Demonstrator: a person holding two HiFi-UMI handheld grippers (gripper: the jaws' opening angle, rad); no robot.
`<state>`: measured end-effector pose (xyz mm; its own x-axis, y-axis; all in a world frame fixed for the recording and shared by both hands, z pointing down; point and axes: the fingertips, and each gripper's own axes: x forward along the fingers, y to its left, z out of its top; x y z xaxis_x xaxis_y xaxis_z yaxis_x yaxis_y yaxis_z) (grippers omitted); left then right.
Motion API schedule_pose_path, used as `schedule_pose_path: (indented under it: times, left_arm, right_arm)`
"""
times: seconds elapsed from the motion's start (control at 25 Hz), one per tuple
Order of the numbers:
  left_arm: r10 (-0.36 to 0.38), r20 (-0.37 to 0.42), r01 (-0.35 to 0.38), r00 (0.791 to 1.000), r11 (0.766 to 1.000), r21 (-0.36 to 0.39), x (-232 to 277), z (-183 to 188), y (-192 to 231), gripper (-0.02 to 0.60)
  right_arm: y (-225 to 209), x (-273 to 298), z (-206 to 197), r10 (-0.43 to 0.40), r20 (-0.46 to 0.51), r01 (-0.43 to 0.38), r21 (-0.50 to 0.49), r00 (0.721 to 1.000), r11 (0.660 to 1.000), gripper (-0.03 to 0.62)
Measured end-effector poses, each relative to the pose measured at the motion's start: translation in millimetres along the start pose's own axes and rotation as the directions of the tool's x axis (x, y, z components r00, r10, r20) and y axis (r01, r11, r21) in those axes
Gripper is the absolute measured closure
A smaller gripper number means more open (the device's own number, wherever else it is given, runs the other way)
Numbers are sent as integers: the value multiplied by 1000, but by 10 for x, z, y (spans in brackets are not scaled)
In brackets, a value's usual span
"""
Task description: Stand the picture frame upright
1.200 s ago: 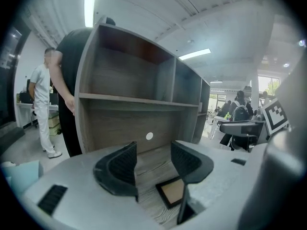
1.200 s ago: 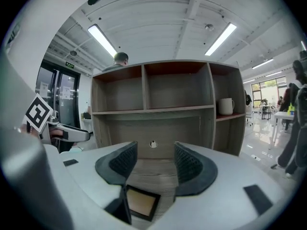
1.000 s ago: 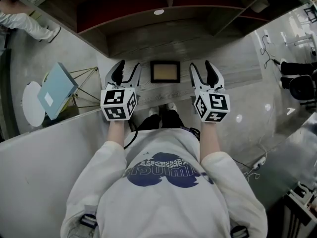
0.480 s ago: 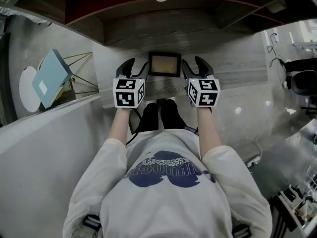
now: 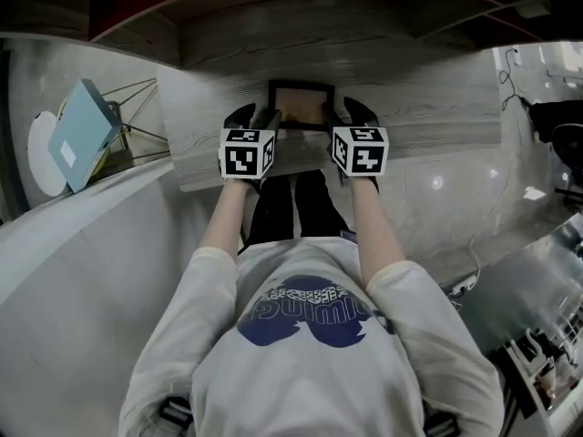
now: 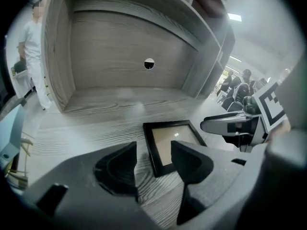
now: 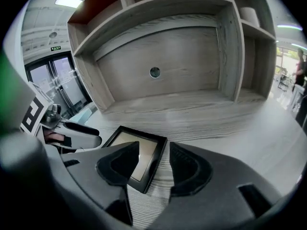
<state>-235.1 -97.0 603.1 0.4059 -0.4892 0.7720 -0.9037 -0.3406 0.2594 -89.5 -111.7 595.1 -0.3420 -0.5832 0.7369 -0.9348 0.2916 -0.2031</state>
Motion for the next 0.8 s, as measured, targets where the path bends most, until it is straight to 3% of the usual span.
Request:
schedule_pose_path:
  times: [0.48,0.8]
  left_arm:
    - [8,-70,-9,997,1000,-14,279,-190,-1,376]
    - [1,-75,-4,997,1000,-31,311,-192,28,396]
  right_arm:
    - [-7,213,-290,2,-77,1,47,997,999,421]
    - [-5,276,-362,-3,-90,10,78,996,997,439]
